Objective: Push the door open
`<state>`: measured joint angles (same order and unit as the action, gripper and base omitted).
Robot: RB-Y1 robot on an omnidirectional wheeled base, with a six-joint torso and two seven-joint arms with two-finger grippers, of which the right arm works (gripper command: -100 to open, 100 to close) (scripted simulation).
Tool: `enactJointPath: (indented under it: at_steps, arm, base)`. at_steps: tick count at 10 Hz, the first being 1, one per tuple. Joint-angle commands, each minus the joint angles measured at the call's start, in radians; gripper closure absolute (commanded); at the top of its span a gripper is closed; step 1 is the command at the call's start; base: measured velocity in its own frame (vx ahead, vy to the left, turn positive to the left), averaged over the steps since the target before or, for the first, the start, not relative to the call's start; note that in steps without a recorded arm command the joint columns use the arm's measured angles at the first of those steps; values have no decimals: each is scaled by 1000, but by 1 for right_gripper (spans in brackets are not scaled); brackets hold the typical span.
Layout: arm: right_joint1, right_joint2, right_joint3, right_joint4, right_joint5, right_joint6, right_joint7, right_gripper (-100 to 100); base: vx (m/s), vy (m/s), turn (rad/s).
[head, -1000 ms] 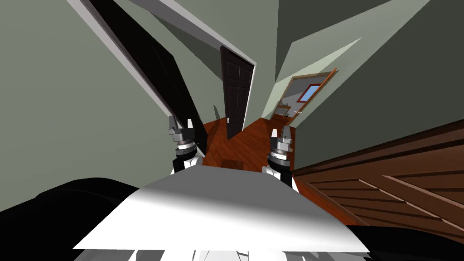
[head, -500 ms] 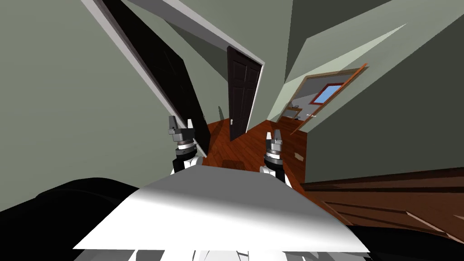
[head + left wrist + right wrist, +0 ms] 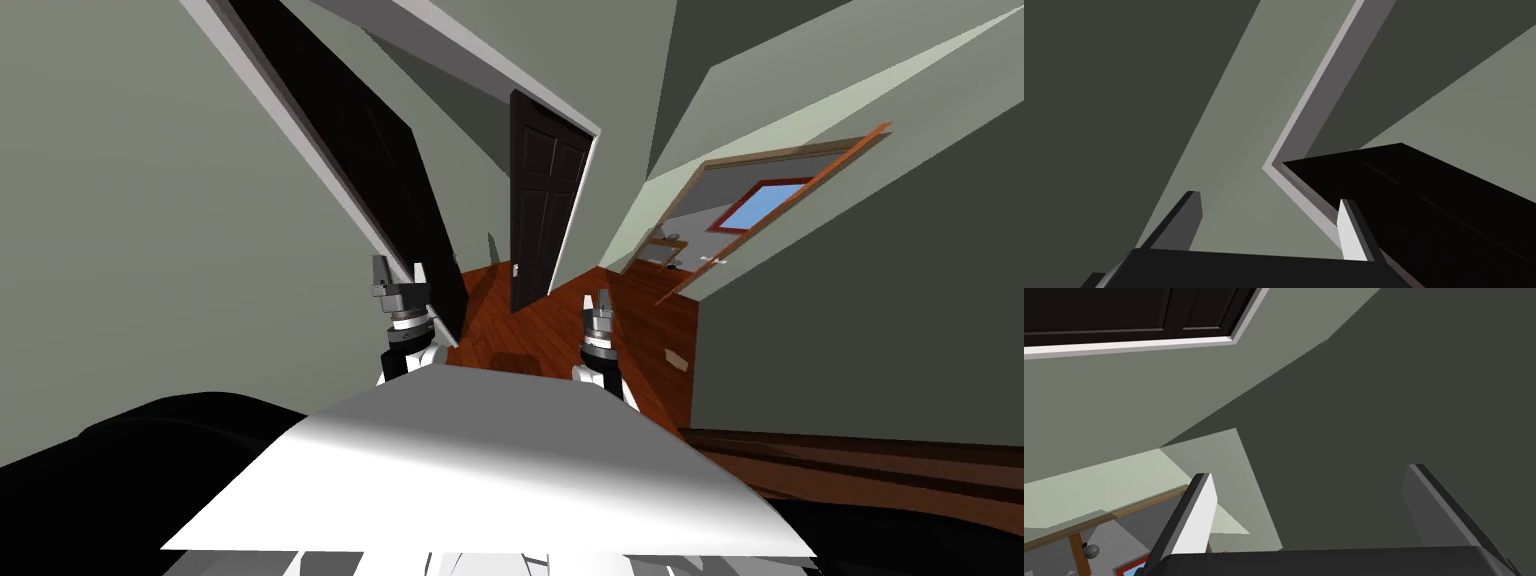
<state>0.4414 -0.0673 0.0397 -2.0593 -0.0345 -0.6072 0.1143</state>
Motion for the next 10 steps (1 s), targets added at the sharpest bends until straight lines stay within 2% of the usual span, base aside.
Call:
enactJointPath:
  at_steps: [1, 10]
  arm:
    - [-13, -4, 2, 36, -4, -6, -2, -100]
    - [-82, -35, 1, 231, -35, -32, -25, -100]
  base:
    - [77, -26, 158]
    - [93, -32, 138]
